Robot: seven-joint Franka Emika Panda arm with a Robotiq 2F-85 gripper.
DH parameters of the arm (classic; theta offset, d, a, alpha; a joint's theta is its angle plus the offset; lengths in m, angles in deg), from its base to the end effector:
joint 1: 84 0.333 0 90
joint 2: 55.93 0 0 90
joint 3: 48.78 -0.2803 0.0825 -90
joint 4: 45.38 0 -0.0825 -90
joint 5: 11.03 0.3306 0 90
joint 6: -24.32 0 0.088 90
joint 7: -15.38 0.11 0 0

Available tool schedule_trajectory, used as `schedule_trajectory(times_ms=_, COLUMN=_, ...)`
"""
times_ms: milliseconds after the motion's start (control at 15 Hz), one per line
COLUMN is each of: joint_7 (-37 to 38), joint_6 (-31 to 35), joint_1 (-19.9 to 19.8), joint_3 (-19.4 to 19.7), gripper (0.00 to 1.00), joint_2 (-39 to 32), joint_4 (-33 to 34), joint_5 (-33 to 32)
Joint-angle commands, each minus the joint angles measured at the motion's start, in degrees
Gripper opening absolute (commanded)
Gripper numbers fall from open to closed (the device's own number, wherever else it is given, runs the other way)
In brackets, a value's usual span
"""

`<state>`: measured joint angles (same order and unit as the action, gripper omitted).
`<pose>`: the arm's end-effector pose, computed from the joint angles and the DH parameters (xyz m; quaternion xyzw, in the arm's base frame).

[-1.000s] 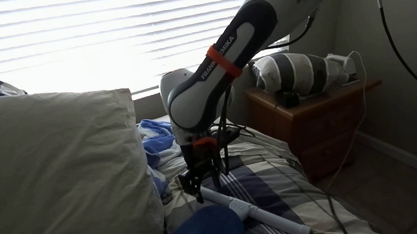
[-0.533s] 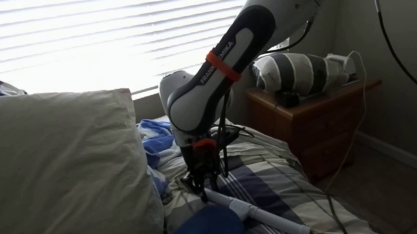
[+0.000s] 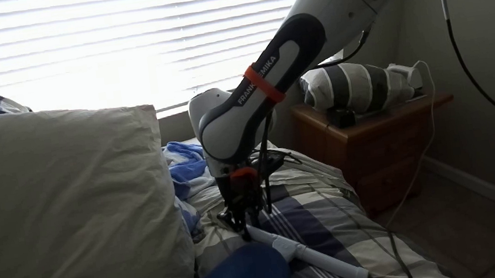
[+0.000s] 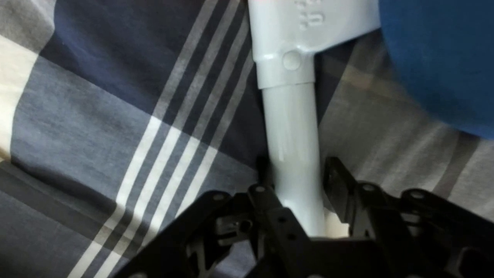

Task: Move the ironing board slightly to the right

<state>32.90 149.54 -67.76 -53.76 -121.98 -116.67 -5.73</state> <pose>0.5977 0.2240 0.0603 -0.9914 0.0198 0.1236 0.0381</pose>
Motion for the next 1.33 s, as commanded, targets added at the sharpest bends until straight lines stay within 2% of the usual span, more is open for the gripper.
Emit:
schedule_trajectory(times_ms=0, joint_7=-0.4, joint_6=-2.8, joint_1=0.7, joint_3=0.5, gripper=0.4, joint_2=-2.8, joint_4=4.2, joint_5=-0.9)
schedule_trajectory(times_ms=133, joint_7=-0.2, joint_6=-3.6, joint_1=0.9, joint_3=0.6, gripper=0.56, joint_2=-3.6, joint_4=5.2, joint_5=-1.1)
schedule_trajectory(times_ms=200, joint_7=-0.3, joint_6=-4.0, joint_1=0.8, joint_3=0.6, gripper=0.55, joint_2=-4.0, joint_4=5.8, joint_5=-1.0)
schedule_trajectory(times_ms=400, joint_7=-0.5, joint_6=-5.1, joint_1=1.0, joint_3=0.5, gripper=0.62, joint_2=-5.3, joint_4=7.6, joint_5=-1.0)
schedule_trajectory(times_ms=667, joint_7=-0.8, joint_6=-6.7, joint_1=1.0, joint_3=0.4, gripper=0.46, joint_2=-6.6, joint_4=9.9, joint_5=-1.0)
schedule_trajectory(times_ms=733, joint_7=-0.8, joint_6=-7.1, joint_1=1.0, joint_3=0.5, gripper=0.31, joint_2=-6.8, joint_4=10.4, joint_5=-1.0)
schedule_trajectory(times_ms=800, joint_7=-0.8, joint_6=-7.6, joint_1=1.0, joint_3=0.5, gripper=0.31, joint_2=-7.0, joint_4=10.8, joint_5=-1.0)
schedule_trajectory(times_ms=867, joint_7=-0.9, joint_6=-8.1, joint_1=1.0, joint_3=0.5, gripper=0.27, joint_2=-7.3, joint_4=11.3, joint_5=-1.2)
schedule_trajectory(times_ms=1000, joint_7=-2.0, joint_6=-9.5, joint_1=1.1, joint_3=0.6, gripper=0.1, joint_2=-7.7, joint_4=12.1, joint_5=-1.6)
schedule_trajectory(times_ms=1267, joint_7=-1.7, joint_6=-11.7, joint_1=1.1, joint_3=0.5, gripper=0.09, joint_2=-7.3, joint_4=13.2, joint_5=-1.2)
